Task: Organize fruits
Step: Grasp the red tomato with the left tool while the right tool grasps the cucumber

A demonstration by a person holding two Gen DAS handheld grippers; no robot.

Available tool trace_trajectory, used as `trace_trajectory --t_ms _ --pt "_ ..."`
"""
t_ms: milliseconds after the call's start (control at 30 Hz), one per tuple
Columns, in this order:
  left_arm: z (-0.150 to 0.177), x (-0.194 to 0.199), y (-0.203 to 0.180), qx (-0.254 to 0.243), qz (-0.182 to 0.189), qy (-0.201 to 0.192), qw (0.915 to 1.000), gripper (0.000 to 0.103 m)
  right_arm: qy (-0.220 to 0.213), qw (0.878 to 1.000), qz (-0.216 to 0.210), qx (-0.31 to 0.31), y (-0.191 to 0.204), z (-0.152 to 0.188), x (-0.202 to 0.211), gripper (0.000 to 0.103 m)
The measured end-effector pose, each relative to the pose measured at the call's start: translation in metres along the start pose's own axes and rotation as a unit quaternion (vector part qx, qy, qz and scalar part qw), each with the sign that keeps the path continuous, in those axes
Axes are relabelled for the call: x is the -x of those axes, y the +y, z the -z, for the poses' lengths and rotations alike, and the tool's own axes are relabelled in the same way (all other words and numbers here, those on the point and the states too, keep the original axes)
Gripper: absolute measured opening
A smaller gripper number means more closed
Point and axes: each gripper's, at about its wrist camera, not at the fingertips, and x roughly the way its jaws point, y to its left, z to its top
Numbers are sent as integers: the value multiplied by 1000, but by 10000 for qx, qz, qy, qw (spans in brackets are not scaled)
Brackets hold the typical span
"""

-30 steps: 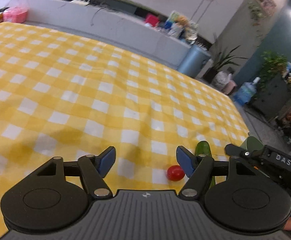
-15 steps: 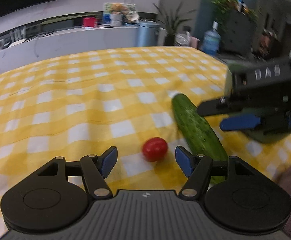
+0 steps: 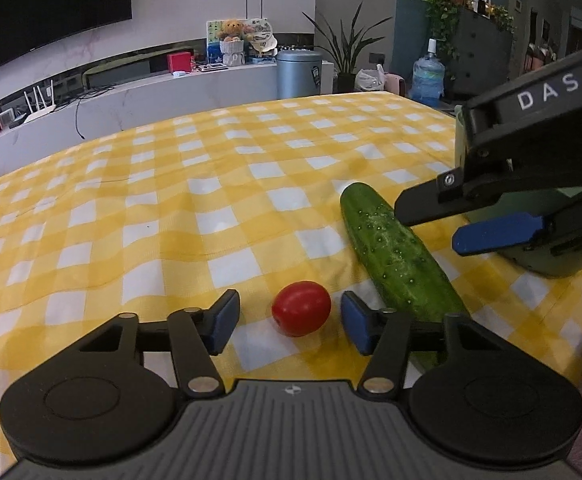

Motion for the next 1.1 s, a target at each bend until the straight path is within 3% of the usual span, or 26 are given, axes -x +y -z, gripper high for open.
trace_trajectory --t_ms 133,200,533,700,800,1100 --pt "-1 2 1 72 -32 -19 10000 38 66 10000 24 -49 -1 1 -2 48" --pt "-1 2 2 116 -13 -28 9999 33 80 9999 32 -66 -1 0 -2 48" --pt "-7 8 10 489 16 -130 9987 32 117 9999 67 -9 2 0 -5 49" --pt "-12 19 23 841 -162 -329 9958 32 179 9998 -11 115 6 1 -8 60" --pt "-15 23 36 1163 -220 -399 9922 32 267 9989 89 384 13 3 -12 71" --pt "-17 28 62 1802 -356 -427 9821 33 633 9850 671 1455 41 17 -39 71"
